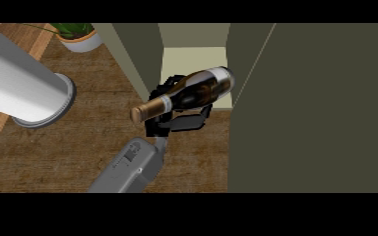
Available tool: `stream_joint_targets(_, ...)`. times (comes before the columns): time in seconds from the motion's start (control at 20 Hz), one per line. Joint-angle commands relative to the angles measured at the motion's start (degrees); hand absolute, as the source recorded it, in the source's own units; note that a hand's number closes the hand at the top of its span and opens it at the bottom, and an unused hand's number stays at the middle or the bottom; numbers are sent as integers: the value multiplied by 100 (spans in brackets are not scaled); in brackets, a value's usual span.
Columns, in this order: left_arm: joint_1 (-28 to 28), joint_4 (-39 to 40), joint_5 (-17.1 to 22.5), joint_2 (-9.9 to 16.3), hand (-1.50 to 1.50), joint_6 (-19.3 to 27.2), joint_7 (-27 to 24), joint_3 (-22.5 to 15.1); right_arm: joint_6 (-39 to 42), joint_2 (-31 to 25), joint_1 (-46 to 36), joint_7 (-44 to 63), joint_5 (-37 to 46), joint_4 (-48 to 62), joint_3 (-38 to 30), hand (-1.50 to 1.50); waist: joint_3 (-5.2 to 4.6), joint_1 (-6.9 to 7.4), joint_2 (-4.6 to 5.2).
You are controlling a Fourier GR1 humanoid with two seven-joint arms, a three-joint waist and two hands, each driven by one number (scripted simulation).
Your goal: Pick up the wine, place it into the cabinet and close the cabinet
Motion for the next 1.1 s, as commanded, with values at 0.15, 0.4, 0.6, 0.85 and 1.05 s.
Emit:
stream_joint_targets(0.15,40,557,610,0,150,188,-560,-400,51,75,162,-2,-42,-210,108,-150,0,-16,-3)
stream_joint_targets(0.4,-469,1815,814,0,150,-787,-997,491,-11,235,196,-204,256,24,200,-150,-1,-23,11)
stream_joint_targets(0.6,-489,1806,1248,0,150,-1031,-1174,543,0,63,180,204,-18,-248,141,-150,-2,-20,4)
stream_joint_targets(0.85,-973,2223,1693,0,150,-1208,-1193,352,-103,185,95,25,174,-30,174,-150,-1,-27,5)
stream_joint_targets(1.05,-1197,2797,2332,0,150,-1233,-1669,-254,88,127,221,-128,-64,-34,60,-150,-3,-117,23)
